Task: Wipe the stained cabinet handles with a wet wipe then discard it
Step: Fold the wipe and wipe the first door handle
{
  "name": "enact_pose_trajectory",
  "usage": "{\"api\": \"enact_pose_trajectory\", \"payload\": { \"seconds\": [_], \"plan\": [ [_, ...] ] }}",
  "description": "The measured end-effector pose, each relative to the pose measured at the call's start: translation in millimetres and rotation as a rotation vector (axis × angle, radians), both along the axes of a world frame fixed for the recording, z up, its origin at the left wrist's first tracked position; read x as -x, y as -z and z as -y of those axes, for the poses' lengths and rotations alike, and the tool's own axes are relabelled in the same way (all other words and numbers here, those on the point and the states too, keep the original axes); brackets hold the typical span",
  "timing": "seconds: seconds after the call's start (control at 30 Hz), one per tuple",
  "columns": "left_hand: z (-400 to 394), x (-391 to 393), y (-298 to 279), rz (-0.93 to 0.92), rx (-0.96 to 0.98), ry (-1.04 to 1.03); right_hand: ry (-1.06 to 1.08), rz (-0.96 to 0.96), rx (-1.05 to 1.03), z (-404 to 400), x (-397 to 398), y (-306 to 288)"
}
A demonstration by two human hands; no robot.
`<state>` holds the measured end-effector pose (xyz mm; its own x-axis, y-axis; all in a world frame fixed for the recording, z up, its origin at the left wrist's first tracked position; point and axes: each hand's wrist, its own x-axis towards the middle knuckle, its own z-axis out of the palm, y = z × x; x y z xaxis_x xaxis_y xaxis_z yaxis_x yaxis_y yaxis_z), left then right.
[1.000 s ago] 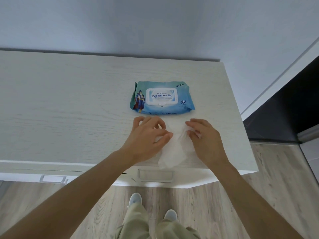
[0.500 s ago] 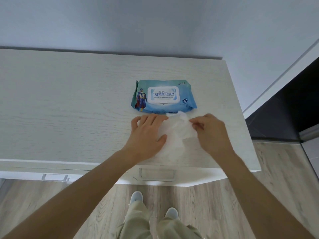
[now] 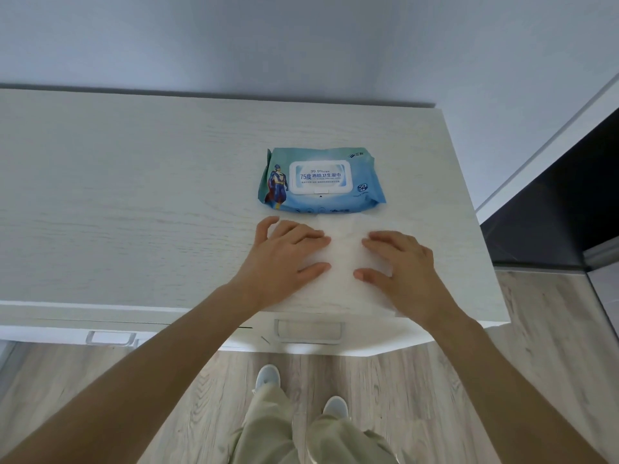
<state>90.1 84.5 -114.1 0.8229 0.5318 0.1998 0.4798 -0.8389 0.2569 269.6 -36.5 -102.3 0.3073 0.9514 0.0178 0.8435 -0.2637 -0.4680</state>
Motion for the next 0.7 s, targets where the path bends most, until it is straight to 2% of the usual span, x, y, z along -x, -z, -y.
{"api": "enact_pose_trajectory", "payload": {
  "seconds": [0.1, 0.13, 0.2, 0.27, 0.33, 0.4, 0.47, 0.53, 0.63, 0.7],
  "plan": [
    [3, 0, 2, 0.139, -0.065, -0.026, 0.001, -0.029, -0.142, 0, 2, -3],
    [5, -1, -3, 0.194, -0.06, -0.05, 0.019, -0.094, -0.155, -1, 3, -8],
    [7, -3, -15, 0.297, 0.144, -0.152, 0.089, -0.334, -0.15, -4, 3, -24],
    [4, -7, -22, 0.368, 0.395, -0.252, 0.161, -0.453, -0.151, -10, -1, -36],
    [-2, -11, -23, 0.385, 0.417, -0.317, 0.174, -0.398, -0.127, -17, -6, -37],
    [-3, -11, -20, 0.232, 0.255, -0.351, 0.157, -0.254, -0.113, -20, -4, -34],
    [-2, -9, -13, 0.179, 0.085, -0.286, 0.129, -0.058, -0.211, -19, -2, -26],
    [1, -7, -12, 0.207, 0.02, -0.145, 0.066, 0.046, -0.278, -14, -2, -21],
    [3, -6, -6, 0.116, 0.003, -0.005, -0.008, -0.063, -0.135, -9, 0, -15],
    [5, -6, -1, 0.068, 0.021, -0.026, -0.031, -0.067, -0.081, -6, 4, -11]
  ]
}}
